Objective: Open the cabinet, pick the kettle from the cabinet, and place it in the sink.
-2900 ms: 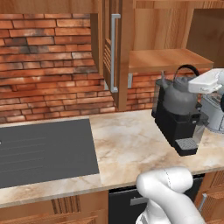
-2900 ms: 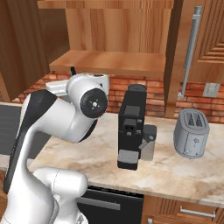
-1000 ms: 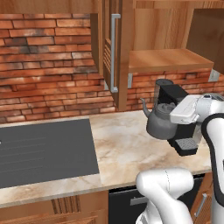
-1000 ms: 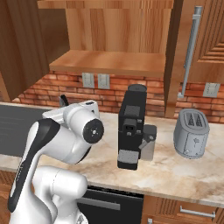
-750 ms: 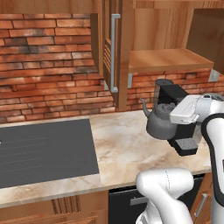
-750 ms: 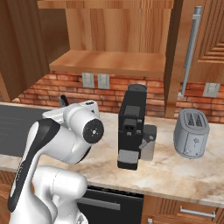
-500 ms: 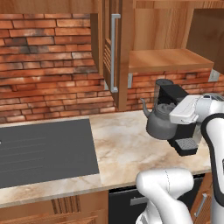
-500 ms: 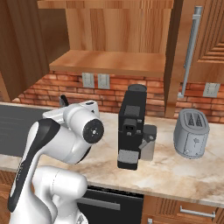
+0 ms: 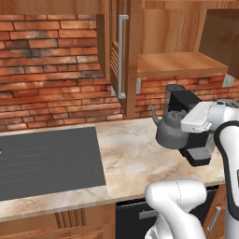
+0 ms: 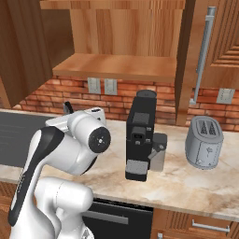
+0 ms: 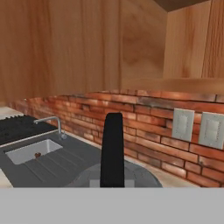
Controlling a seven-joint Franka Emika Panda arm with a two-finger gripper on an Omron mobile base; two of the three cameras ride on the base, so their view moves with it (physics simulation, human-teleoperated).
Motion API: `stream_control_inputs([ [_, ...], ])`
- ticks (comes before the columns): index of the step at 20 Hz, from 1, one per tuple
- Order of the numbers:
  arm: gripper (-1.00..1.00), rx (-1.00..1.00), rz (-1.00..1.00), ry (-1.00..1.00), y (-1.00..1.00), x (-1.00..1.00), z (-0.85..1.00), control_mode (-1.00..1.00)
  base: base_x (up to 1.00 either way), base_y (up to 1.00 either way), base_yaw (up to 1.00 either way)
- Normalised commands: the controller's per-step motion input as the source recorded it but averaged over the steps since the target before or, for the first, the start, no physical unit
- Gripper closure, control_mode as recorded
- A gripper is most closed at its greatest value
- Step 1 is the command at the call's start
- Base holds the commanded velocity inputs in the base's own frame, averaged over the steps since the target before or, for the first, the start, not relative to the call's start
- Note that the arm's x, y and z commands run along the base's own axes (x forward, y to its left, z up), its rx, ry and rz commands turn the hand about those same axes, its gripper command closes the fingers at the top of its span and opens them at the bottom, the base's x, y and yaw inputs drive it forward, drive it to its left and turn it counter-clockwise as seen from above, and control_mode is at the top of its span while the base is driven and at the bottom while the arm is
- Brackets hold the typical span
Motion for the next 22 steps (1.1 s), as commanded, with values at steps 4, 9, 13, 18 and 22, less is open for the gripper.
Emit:
stream_control_inputs([
  [4, 1.0, 0.0, 0.0, 0.0, 0.0, 0.0, 0.0, -1.0, 0.0, 0.0, 0.0],
  [9, 1.0, 0.0, 0.0, 0.0, 0.0, 0.0, 0.0, -1.0, 0.0, 0.0, 0.0],
  [13, 1.0, 0.0, 0.0, 0.0, 0.0, 0.0, 0.0, -1.0, 0.0, 0.0, 0.0],
  [18, 1.0, 0.0, 0.0, 0.0, 0.0, 0.0, 0.0, -1.0, 0.0, 0.0, 0.0],
  [22, 1.0, 0.0, 0.0, 0.0, 0.0, 0.0, 0.0, -1.0, 0.0, 0.0, 0.0],
])
